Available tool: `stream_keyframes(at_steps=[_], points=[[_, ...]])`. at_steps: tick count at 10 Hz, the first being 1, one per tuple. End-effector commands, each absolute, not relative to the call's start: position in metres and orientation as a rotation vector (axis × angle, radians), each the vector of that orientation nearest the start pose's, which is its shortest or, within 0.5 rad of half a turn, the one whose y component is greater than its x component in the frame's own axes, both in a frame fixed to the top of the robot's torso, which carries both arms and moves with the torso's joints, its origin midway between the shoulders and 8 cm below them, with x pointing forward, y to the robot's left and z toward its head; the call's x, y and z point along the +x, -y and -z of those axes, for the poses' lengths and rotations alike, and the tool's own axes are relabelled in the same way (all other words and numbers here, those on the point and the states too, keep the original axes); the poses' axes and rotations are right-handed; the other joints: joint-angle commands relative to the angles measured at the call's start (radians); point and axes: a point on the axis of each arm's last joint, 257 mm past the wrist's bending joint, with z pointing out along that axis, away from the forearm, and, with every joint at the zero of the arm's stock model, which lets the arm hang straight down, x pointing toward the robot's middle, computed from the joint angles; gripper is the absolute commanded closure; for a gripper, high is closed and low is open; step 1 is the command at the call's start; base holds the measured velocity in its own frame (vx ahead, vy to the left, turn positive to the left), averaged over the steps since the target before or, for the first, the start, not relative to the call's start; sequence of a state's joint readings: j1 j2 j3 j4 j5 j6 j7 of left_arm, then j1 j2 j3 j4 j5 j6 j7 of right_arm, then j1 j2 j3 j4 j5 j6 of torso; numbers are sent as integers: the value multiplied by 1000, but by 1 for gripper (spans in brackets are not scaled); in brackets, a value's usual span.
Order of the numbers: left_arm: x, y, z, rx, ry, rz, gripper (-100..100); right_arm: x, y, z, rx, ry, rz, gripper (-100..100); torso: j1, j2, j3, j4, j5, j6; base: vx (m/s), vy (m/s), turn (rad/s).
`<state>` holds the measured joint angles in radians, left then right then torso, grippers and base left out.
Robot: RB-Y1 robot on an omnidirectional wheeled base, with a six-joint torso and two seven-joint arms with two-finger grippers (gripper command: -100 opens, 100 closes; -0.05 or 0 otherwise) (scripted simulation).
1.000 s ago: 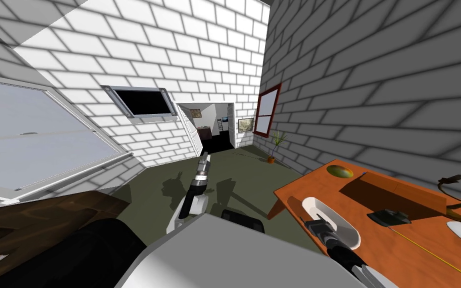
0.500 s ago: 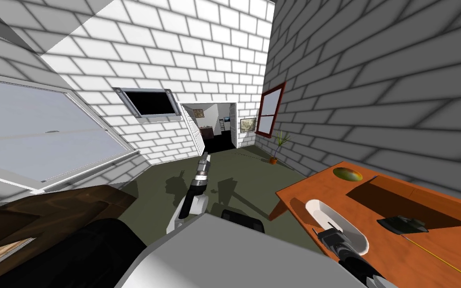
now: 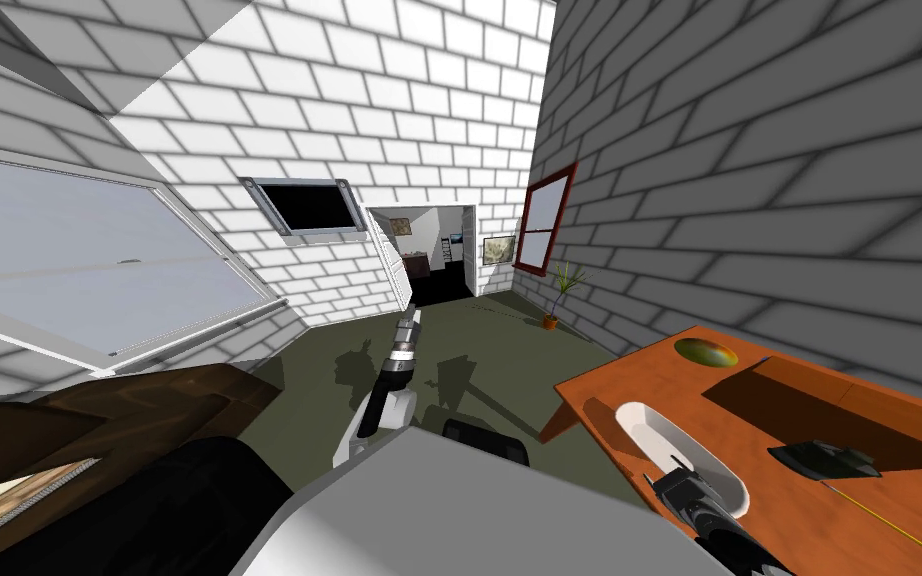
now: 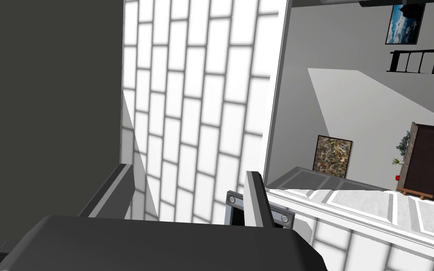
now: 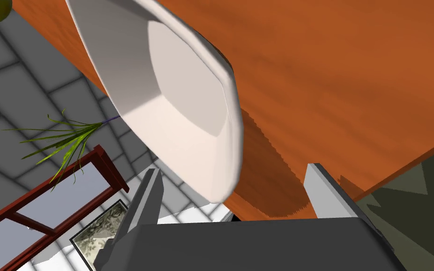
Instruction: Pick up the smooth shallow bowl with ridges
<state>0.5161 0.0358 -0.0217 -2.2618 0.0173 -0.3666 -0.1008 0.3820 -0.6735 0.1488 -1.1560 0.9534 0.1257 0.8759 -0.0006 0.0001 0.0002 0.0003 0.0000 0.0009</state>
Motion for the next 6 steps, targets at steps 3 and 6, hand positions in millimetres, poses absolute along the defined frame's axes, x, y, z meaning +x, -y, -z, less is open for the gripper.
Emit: stream_keyframes(at_steps=[3, 6], points=[[367, -277, 17, -734, -777, 1197, 0, 259, 542, 507, -830, -2320, 851, -100, -7, -1, -1, 0, -2, 0, 12, -98, 46], [367, -277, 17, -735, -777, 1197, 0, 258, 545, 508, -832, -2319, 850, 100, -1, -1, 0, 0, 0, 0, 2, -19, 5]])
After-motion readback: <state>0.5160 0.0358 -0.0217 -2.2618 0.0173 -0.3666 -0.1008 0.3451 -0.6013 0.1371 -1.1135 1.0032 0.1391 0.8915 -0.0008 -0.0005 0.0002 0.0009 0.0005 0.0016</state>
